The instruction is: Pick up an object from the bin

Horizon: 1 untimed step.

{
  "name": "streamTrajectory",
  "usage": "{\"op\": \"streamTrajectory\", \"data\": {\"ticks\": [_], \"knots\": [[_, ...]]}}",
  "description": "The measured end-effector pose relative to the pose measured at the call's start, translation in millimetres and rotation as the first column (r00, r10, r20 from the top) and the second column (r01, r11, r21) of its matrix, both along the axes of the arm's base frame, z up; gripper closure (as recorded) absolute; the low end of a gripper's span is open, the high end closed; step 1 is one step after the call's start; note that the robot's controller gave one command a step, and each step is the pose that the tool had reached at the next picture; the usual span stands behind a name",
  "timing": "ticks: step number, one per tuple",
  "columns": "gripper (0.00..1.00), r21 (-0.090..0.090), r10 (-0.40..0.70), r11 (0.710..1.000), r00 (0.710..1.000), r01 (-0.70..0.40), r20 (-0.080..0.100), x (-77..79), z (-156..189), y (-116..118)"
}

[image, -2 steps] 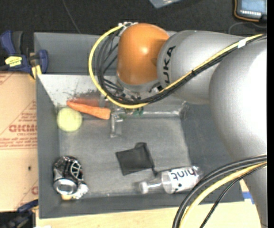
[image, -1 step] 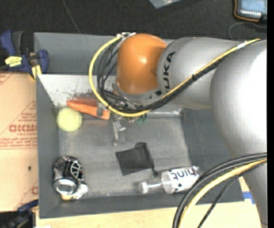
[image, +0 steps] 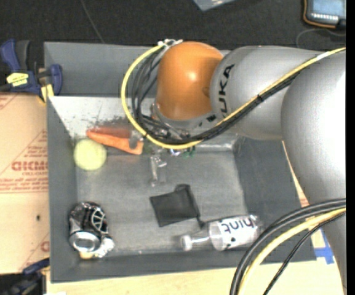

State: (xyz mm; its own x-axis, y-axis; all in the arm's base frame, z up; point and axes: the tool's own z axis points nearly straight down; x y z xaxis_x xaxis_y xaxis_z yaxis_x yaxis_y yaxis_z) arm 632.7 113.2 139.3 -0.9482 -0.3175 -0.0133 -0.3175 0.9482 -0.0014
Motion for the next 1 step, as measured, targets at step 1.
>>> {"op": "streamTrajectory", "data": {"ticks": [1], "knots": [[0.0,0.001,-0.281,0.96,0.96,0.281,-0.003,6.6,-3.5,-7.7]]}}
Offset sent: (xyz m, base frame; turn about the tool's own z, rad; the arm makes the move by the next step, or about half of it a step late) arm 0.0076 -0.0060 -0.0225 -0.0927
